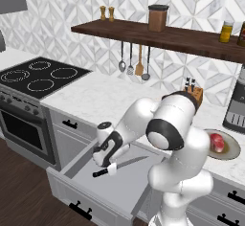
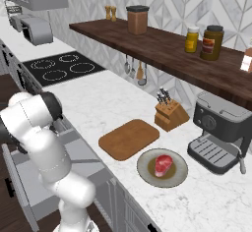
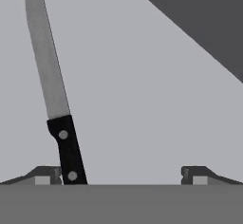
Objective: Pick up the knife from the drawer and place it on the cutting board. Then place the meat from the plate to the cutting board.
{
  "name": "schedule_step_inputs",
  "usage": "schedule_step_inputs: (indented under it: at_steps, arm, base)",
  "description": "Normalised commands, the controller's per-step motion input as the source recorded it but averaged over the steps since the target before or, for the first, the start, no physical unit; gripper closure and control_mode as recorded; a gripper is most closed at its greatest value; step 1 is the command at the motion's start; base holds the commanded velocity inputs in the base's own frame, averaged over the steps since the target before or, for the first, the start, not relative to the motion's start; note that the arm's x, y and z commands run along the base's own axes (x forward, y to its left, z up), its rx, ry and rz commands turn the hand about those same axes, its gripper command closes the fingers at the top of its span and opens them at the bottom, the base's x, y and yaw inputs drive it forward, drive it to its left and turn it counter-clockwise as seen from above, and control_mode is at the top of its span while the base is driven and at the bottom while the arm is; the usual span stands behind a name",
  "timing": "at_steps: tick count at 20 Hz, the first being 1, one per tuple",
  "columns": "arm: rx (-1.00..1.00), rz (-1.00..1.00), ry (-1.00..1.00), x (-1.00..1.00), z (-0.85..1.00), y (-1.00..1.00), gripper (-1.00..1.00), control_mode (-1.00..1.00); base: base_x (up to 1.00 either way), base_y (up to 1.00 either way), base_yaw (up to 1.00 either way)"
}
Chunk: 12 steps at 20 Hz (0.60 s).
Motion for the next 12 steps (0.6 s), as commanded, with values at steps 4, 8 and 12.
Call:
schedule_step_inputs:
  at_steps: [4, 8, 12]
  arm:
    - [-0.05, 0.0, 0.0, 0.1, -0.29, 0.04, -1.0, -1.0]
    - [-0.07, 0.0, 0.0, 0.0, -0.2, 0.34, -1.0, -1.0]
    - [-0.07, -0.02, 0.0, 0.0, -0.01, 0.48, -1.0, -1.0]
  base:
    - [0.0, 0.0, 0.0]
    - [0.0, 0.0, 0.0]
    - [0.0, 0.0, 0.0]
